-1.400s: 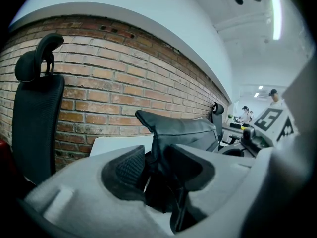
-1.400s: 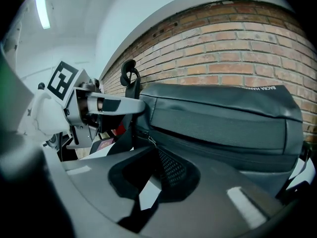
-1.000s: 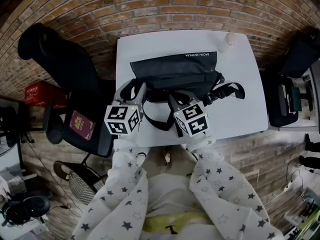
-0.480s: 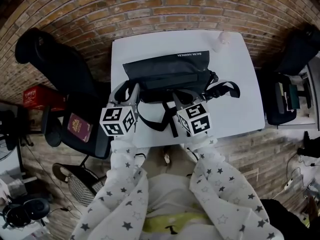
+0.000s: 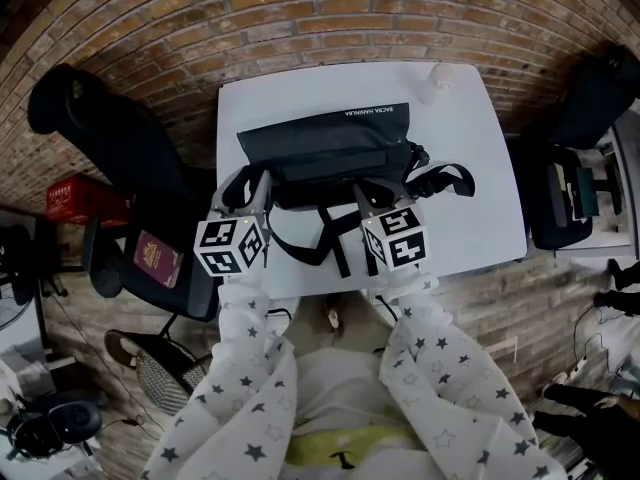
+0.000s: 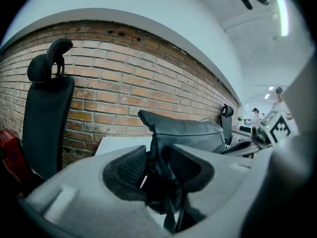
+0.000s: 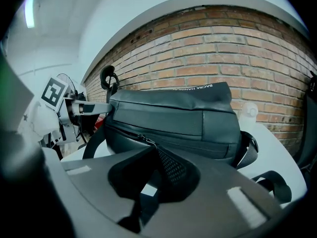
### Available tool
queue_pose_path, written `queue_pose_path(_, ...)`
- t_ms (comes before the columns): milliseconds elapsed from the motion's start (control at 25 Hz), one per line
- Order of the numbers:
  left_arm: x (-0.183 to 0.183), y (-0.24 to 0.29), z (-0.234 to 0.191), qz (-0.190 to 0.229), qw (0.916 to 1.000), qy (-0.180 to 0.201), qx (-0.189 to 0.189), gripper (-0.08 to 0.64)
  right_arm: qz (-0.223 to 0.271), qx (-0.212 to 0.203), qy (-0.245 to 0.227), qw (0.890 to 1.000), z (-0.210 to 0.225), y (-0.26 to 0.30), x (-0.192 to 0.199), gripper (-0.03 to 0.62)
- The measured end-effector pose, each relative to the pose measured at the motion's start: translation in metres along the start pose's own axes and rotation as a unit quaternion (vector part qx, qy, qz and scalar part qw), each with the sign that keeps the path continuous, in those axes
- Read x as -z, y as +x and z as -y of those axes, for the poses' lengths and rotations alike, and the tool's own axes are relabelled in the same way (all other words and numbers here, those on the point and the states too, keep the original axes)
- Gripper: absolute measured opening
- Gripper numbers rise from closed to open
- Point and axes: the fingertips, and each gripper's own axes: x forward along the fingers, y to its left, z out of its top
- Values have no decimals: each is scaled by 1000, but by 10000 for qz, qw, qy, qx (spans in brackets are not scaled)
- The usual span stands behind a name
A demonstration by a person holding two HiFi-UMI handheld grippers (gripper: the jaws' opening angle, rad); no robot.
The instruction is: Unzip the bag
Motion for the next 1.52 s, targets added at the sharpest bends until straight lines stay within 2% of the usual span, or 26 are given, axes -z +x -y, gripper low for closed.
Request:
queue_pose_path(520, 1, -3, -9, 40, 9999, -57, -153, 146, 11, 249, 91, 9996, 17, -6, 2, 17)
queue_pose_path(1080, 2, -4, -13, 50, 9996, -93, -266, 144, 24, 351, 58, 9994, 16, -7, 0, 17)
queue_pose_path(1280, 3, -3, -15, 58, 9995, -113, -292, 143, 3, 669, 277, 9974, 35, -13, 4, 17)
queue_pose_path(1520, 2, -2, -18, 66, 9993, -130, -341, 143, 24, 829, 365, 9959, 49, -21, 6, 17)
